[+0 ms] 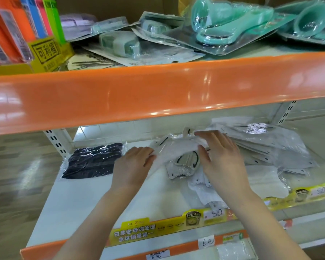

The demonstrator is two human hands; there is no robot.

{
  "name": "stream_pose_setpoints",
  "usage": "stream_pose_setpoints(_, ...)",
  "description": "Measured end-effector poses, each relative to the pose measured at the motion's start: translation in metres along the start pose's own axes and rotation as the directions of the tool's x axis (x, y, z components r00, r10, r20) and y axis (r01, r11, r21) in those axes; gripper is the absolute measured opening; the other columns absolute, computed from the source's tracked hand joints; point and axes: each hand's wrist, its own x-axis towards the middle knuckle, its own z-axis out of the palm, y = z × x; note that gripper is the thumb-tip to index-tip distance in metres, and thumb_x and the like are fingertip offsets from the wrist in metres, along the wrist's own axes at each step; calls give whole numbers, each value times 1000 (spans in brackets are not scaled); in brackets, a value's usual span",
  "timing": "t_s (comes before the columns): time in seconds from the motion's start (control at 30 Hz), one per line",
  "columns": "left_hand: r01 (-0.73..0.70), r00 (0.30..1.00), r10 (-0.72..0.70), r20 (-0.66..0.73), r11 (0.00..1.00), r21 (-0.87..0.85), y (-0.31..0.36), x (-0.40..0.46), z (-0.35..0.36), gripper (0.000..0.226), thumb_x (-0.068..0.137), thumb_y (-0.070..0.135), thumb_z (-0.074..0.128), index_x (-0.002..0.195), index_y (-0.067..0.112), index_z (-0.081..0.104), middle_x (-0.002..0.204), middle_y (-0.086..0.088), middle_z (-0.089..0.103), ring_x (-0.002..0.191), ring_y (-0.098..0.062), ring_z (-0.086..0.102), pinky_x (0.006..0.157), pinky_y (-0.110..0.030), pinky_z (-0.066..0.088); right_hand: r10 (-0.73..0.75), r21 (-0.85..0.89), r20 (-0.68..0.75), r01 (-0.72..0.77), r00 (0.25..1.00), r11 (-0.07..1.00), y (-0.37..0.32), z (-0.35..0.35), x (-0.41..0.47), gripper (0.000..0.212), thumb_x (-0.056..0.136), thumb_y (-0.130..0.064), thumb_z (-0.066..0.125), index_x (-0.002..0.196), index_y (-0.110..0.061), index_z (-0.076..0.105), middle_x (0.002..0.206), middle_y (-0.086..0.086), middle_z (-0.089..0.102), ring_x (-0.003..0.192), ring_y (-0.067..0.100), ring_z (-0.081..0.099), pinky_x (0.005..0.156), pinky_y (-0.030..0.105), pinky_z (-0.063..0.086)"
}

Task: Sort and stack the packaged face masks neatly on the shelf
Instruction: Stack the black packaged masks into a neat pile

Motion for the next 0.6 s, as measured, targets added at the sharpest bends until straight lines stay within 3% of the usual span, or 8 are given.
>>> stream_pose_setpoints(0.07,-117,992,119,-41,992,50,-15,0,-1,25,85,28,50,70,16,65,63,6,60,61,-19,59,42,-22,35,-159,-82,-19,157,987,984,-6,10,5,32,78,-4,59,108,-11,66,105,3,65,97,23,57,83,34,41)
stream_pose_setpoints(0.17,-192,979,197,-47,977,97,-33,0,-7,19,88,20,53,74,13,65,70,3,61,66,-20,60,43,-26,40,-302,-88,79,308,950,947,-15,39,8,32,71,-5,65,101,-13,69,101,2,67,93,26,62,86,34,39)
stream_pose_setpoints(0.3,-204,974,216,-73,968,144,-52,-5,-13,13,82,5,54,74,9,63,73,0,62,69,-23,60,47,-29,44,-300,-89,245,330,922,940,-26,83,7,34,55,-1,79,84,-15,70,78,1,65,71,26,62,71,33,39)
stream_pose_setpoints(0.43,-87,989,105,-102,981,171,-80,-12,-18,11,79,3,57,78,8,67,75,-3,66,71,-27,62,58,-30,45,-265,34,369,272,891,962,-51,116,13,50,41,14,76,84,-9,69,76,4,63,66,27,63,59,28,49)
stream_pose_setpoints(0.5,27,994,-8,-110,985,172,-95,-15,-20,13,75,-4,63,79,7,66,75,-5,66,68,-29,61,58,-32,44,-254,63,446,253,858,965,-67,126,19,48,53,17,70,95,-5,67,86,8,64,78,30,64,67,33,50)
stream_pose_setpoints(0.6,132,989,-114,-98,968,212,-118,-18,-21,22,67,-11,69,78,8,64,74,-5,66,71,-31,62,64,-36,42,-269,71,518,273,812,959,-85,146,24,47,77,5,58,122,-8,54,116,7,59,109,27,53,91,32,38)
